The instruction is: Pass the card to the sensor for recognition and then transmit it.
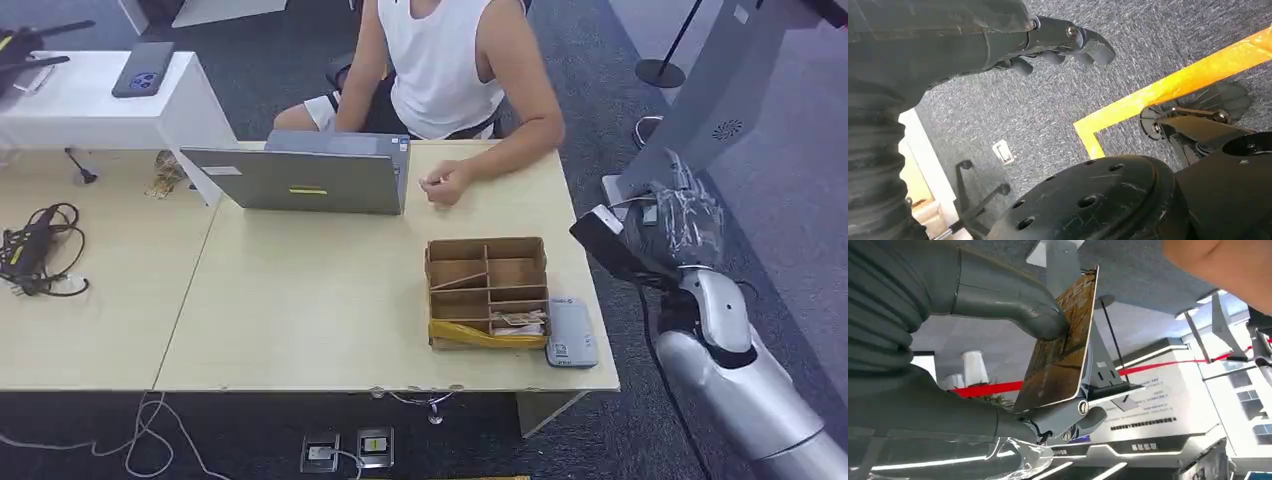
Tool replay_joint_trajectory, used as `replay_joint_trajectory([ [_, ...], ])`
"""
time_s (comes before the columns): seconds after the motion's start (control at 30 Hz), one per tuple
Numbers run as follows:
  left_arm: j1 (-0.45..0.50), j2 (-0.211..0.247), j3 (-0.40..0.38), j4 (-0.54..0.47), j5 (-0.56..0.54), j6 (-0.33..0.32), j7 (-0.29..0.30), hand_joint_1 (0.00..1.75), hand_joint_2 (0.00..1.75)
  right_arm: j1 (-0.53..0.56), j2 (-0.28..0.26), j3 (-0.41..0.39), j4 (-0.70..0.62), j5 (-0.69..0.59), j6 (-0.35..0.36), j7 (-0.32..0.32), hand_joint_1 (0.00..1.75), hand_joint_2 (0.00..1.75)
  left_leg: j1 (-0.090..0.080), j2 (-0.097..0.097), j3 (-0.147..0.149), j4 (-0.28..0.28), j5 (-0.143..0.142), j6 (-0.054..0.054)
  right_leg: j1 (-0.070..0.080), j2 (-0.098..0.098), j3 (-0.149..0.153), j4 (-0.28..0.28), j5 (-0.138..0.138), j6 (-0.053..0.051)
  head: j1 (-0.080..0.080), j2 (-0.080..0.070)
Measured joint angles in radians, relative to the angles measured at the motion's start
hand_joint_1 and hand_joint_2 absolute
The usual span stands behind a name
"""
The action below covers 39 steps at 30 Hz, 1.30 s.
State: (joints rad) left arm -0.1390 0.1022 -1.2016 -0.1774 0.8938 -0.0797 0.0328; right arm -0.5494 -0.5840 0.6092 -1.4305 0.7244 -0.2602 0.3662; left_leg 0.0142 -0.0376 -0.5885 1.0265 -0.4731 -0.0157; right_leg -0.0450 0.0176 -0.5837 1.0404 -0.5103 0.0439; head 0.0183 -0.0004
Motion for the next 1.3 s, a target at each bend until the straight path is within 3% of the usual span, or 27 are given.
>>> replay_joint_trajectory([
  [0.4,0.0,-0.001,0.0,0.0,-0.001,0.0,0.0,0.0,1.75,-0.014,-0.008,0.0,-0.034,0.016,0.007,-0.003,1.75,1.75,0.0,0.0,0.0,0.0,0.0,0.0,0.0,0.0,0.0,0.0,0.0,0.0,0.0,0.0],
  [0.47,0.0,-0.001,-0.001,0.0,-0.008,0.0,0.0,0.0,1.75,-0.036,-0.006,0.006,-0.046,0.036,0.048,-0.003,1.75,1.75,0.0,0.0,0.0,0.0,0.0,0.0,0.0,0.0,0.0,0.0,0.0,0.0,0.0,0.0],
  [0.53,-0.003,-0.002,-0.002,0.0,-0.032,0.0,0.0,0.0,1.75,-0.107,0.022,0.036,-0.03,0.066,0.126,-0.029,1.75,1.75,0.0,0.0,-0.001,0.0,0.0,0.0,0.0,0.0,0.0,0.0,0.0,0.0,0.0,0.0],
  [0.8,-0.012,-0.004,-0.021,-0.001,-0.071,0.0,-0.001,0.0,1.75,-0.235,0.118,0.114,0.15,0.045,0.171,-0.077,1.75,1.75,0.0,0.0,-0.002,0.0,0.0,0.0,0.0,0.0,0.0,0.0,0.0,0.0,0.0,0.0],
  [1.07,-0.018,-0.01,-0.028,-0.002,-0.084,0.0,0.001,0.0,1.75,-0.351,0.231,0.187,0.394,0.052,0.153,-0.109,1.75,1.75,0.001,-0.001,-0.001,0.0,0.0,0.0,0.001,-0.001,0.0,0.0,0.0,0.0,0.0,0.0],
  [1.3,-0.018,-0.01,-0.035,-0.002,-0.084,0.0,0.002,0.0,1.75,-0.378,0.28,0.22,0.508,0.053,0.146,-0.111,1.75,1.75,0.001,-0.001,-0.001,0.0,0.001,0.0,0.001,-0.001,0.0,0.0,0.0,0.0,0.0,0.0],
])
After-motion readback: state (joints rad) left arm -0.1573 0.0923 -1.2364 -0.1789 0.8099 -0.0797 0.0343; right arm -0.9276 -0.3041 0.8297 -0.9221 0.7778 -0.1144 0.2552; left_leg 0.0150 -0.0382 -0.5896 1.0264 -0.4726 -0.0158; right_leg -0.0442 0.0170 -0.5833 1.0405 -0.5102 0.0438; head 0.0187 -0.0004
